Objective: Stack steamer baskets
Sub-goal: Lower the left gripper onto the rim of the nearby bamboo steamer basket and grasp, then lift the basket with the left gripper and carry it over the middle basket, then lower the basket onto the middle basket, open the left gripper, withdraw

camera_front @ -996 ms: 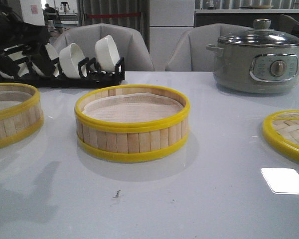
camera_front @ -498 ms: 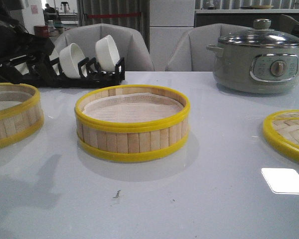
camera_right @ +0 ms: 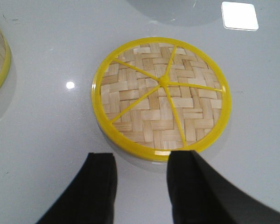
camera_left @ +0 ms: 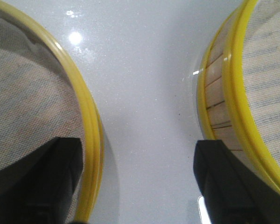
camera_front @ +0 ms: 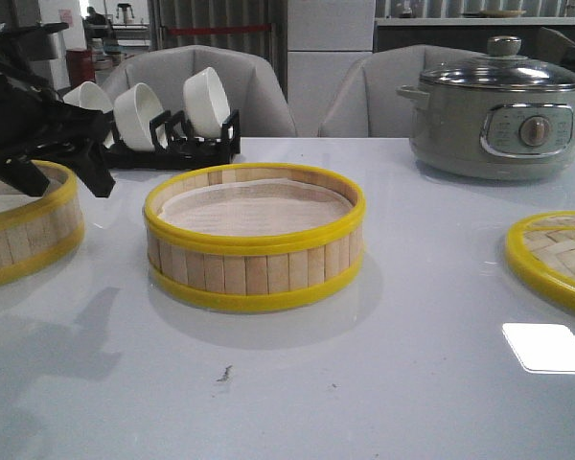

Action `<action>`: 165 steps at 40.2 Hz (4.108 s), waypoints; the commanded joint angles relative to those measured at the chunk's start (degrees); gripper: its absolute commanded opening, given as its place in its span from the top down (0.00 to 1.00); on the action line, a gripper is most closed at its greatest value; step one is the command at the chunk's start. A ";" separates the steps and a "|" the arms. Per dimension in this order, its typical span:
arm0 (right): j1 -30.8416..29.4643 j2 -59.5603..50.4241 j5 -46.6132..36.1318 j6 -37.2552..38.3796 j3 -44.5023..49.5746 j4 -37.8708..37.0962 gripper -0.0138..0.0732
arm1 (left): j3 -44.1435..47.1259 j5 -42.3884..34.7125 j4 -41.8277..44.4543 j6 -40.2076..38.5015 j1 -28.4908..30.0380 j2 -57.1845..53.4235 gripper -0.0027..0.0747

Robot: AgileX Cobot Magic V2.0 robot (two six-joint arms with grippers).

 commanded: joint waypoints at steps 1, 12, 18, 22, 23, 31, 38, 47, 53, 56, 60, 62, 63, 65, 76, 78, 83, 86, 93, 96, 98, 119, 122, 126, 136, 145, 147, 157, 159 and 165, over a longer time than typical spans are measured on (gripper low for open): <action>0.01 -0.07 -3.37 -0.20 -2.02 -0.67 0.41 | -1.82 -3.67 -0.89 0.12 -0.22 -2.41 0.30; 0.01 -0.07 -3.42 -0.20 -2.02 -0.67 0.41 | -1.82 -4.23 -0.89 0.12 -0.22 -0.20 0.31; 0.01 -0.07 -3.42 -0.20 -2.02 -0.67 0.41 | -1.82 -4.36 -0.89 0.12 -0.22 0.29 0.31; 0.01 -0.07 -3.42 -0.20 -2.02 -0.67 0.41 | -1.82 -5.06 -0.89 0.12 -0.22 0.29 0.31; 0.01 -0.07 -3.42 -0.20 -2.02 -0.67 0.41 | -1.82 -5.33 -0.89 0.12 -0.22 0.32 0.31; 0.01 -0.07 -3.42 -0.20 -2.02 -0.67 0.41 | -1.82 -5.60 -0.89 -0.03 -0.22 1.20 0.34; 0.01 -0.07 -3.42 -0.20 -2.02 -0.67 0.41 | -1.82 -5.24 -0.89 -0.51 -0.22 2.01 0.62; 0.01 -0.07 -3.42 -0.20 -2.02 -0.67 0.41 | -1.82 -5.24 -0.89 -0.61 -0.22 2.01 0.84; 0.01 -0.07 -3.42 -0.20 -2.02 -0.67 0.41 | -2.15 -4.63 -0.89 -0.73 -0.22 1.70 0.84; 0.01 -0.07 -3.42 -0.20 -2.02 -0.67 0.41 | -3.05 -2.74 -0.89 -1.05 -0.22 1.27 0.84; 0.01 -0.07 -3.48 -0.20 -2.02 -0.67 0.41 | -5.74 0.71 -0.89 -1.35 -0.22 0.29 0.84; 0.01 -0.07 -3.48 -0.20 -2.02 -0.67 0.41 | -7.48 2.57 -0.89 -1.54 -0.22 -0.23 0.84; 0.01 -0.07 -3.48 -0.20 -2.02 -0.67 0.41 | -8.26 3.27 -0.89 -1.54 -0.22 -0.37 0.84; 0.01 -0.07 -3.48 -0.20 -2.02 -0.67 0.41 | -9.86 4.44 -0.89 -1.66 -0.22 -0.87 0.84; 0.01 -0.07 -3.53 -0.20 -2.02 -0.67 0.41 | -20.94 10.91 -0.20 -2.93 -3.71 -3.08 0.84; 0.01 -0.07 -3.64 -0.20 -2.02 -0.67 0.41 | -22.97 12.62 0.35 -3.43 -5.21 -3.08 0.84; 0.01 -0.07 -3.64 -0.20 -2.02 -0.67 0.41 | -26.50 14.17 2.38 -4.73 -9.85 -3.08 0.84; 0.01 -0.07 -3.70 -0.20 -2.02 -0.67 0.41 | -27.90 14.02 3.49 -6.08 -13.74 -2.97 0.84; 0.01 -0.07 -3.70 -0.20 -2.02 -0.67 0.41 | -28.17 12.21 5.09 -7.83 -21.21 -2.35 0.84; 0.01 -0.07 -3.70 -0.20 -2.02 -0.67 0.41 | -28.17 11.90 5.78 -8.31 -24.26 -1.32 0.84; 0.01 -0.07 -3.70 -0.20 -2.02 -0.67 0.41 | -28.17 11.51 6.73 -9.05 -26.18 -0.60 0.84; 0.01 -0.07 -3.70 -0.20 -2.02 -0.59 0.41 | -28.17 10.97 12.51 -12.28 -31.97 3.64 0.84; 0.01 -0.07 -3.70 -0.20 -2.02 -0.59 0.41 | -28.17 10.97 11.57 -12.28 -32.09 3.88 0.84; 0.01 -0.07 -3.70 -0.20 -2.02 -0.54 0.41 | -28.17 10.76 10.77 -12.28 -32.18 4.27 0.84; 0.01 -0.07 -3.65 -0.20 -2.02 -0.23 0.41 | -28.17 10.76 9.15 -12.28 -32.18 6.05 0.84; 0.01 -0.07 -3.65 -0.20 -2.02 -0.19 0.41 | -28.17 10.36 7.61 -12.28 -32.18 8.04 0.84; 0.01 -0.07 -3.65 -0.20 -2.02 -0.19 0.41 | -28.17 9.91 7.61 -12.28 -32.18 8.19 0.84; 0.01 -0.07 -3.65 -0.20 -2.02 -0.17 0.41 | -28.17 9.05 7.61 -12.28 -32.18 8.19 0.84; 0.01 -0.07 -3.65 -0.20 -2.02 -0.17 0.41 | -28.17 9.05 7.61 -12.28 -32.18 8.19 0.84; 0.01 -0.07 -3.65 -0.20 -2.02 -0.17 0.41 | -28.17 9.05 7.32 -12.28 -32.18 8.19 0.79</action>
